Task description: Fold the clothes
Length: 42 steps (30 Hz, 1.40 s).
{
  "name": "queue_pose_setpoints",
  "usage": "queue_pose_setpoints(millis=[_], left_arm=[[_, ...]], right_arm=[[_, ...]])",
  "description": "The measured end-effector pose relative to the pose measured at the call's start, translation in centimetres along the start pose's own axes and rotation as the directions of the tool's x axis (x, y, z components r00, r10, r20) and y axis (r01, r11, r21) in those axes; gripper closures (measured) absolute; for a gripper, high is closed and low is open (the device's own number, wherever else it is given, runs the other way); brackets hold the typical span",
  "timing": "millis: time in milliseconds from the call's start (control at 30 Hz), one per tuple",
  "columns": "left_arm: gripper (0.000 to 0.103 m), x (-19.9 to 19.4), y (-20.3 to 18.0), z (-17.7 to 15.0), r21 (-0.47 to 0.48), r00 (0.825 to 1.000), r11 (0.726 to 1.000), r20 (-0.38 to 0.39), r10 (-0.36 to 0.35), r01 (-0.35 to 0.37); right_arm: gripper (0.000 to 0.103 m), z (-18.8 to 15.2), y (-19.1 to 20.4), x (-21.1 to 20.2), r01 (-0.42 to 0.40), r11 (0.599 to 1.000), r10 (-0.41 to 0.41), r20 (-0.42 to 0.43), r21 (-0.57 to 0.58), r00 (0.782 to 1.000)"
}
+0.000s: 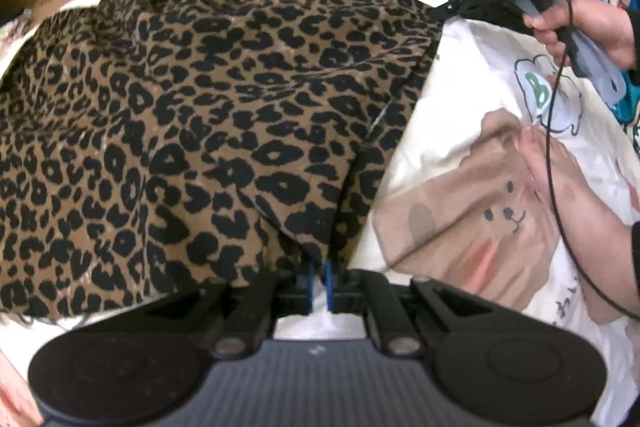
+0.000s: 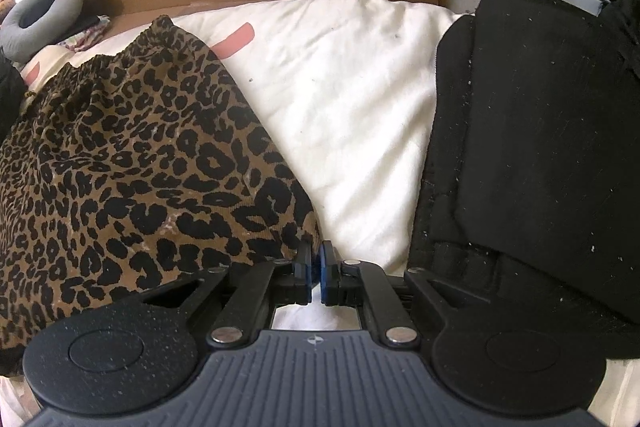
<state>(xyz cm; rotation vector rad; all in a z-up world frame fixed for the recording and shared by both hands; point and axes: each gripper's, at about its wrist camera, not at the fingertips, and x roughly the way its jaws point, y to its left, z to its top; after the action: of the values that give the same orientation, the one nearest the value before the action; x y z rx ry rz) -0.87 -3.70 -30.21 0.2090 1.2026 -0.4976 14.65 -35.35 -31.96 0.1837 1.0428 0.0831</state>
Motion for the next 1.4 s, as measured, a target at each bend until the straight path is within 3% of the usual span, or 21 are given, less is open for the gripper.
queue_pose_setpoints(millis=[167, 300, 400, 767, 1067, 1167, 1233, 1267, 1300, 1400], left_arm=[[0.082, -1.1, -0.2, 0.2, -0.018, 1.000, 1.000, -0.003, -0.016, 0.016], [0.078, -2.1, 0.0, 0.7, -0.024, 0.999, 0.999, 0.030, 0.035, -0.034], [0.068, -2.6, -0.3, 1.4, -0.022, 0.995, 0.997, 0.070, 0.070, -0.069], [0.059, -2.0, -2.1, 3.2, 0.068, 0.983, 0.992, 0.161, 0.093, -0.105], [0.059, 1.8, -3.0, 3.1, 0.182, 0.990, 0.976, 0.097, 0.101, -0.118], [0.050, 2.1, -3.3, 2.7, 0.237, 0.992, 0.965, 0.080, 0.098, -0.114], [0.052, 2.3, -3.4, 2.6, 0.257, 0.990, 0.958, 0.087, 0.108, -0.127], [0.057, 2.4, -3.3, 2.7, 0.254, 0.990, 0.958, 0.090, 0.112, -0.131], [0.069, 2.4, -3.1, 2.9, 0.250, 0.989, 0.959, 0.092, 0.116, -0.136], [0.082, 2.1, -2.8, 3.2, 0.243, 0.988, 0.961, 0.104, 0.111, -0.134]], right_arm=[[0.089, -0.2, -0.5, -0.8, -0.016, 0.999, 0.016, -0.001, 0.044, 1.000], [0.074, -0.5, -0.7, -1.4, -0.032, 0.997, 0.031, 0.015, 0.065, 0.999], [0.073, -0.5, -0.9, -1.5, -0.043, 0.996, 0.041, 0.022, 0.084, 0.999], [0.073, -0.3, -1.1, -1.3, -0.047, 0.994, 0.045, 0.029, 0.097, 0.999], [0.073, -0.6, -0.7, -1.1, -0.053, 0.995, 0.052, 0.016, 0.087, 0.999], [0.073, -0.6, -0.7, -0.9, -0.055, 0.995, 0.054, 0.011, 0.086, 0.998], [0.073, -0.6, -0.6, -0.8, -0.055, 0.995, 0.055, 0.008, 0.082, 0.998], [0.073, -0.7, -0.6, -0.8, -0.056, 0.995, 0.056, 0.008, 0.079, 0.998], [0.073, -0.7, -0.5, -0.8, -0.057, 0.995, 0.057, 0.008, 0.077, 0.998], [0.073, -0.8, -0.4, -0.8, -0.059, 0.996, 0.059, 0.006, 0.068, 0.998]])
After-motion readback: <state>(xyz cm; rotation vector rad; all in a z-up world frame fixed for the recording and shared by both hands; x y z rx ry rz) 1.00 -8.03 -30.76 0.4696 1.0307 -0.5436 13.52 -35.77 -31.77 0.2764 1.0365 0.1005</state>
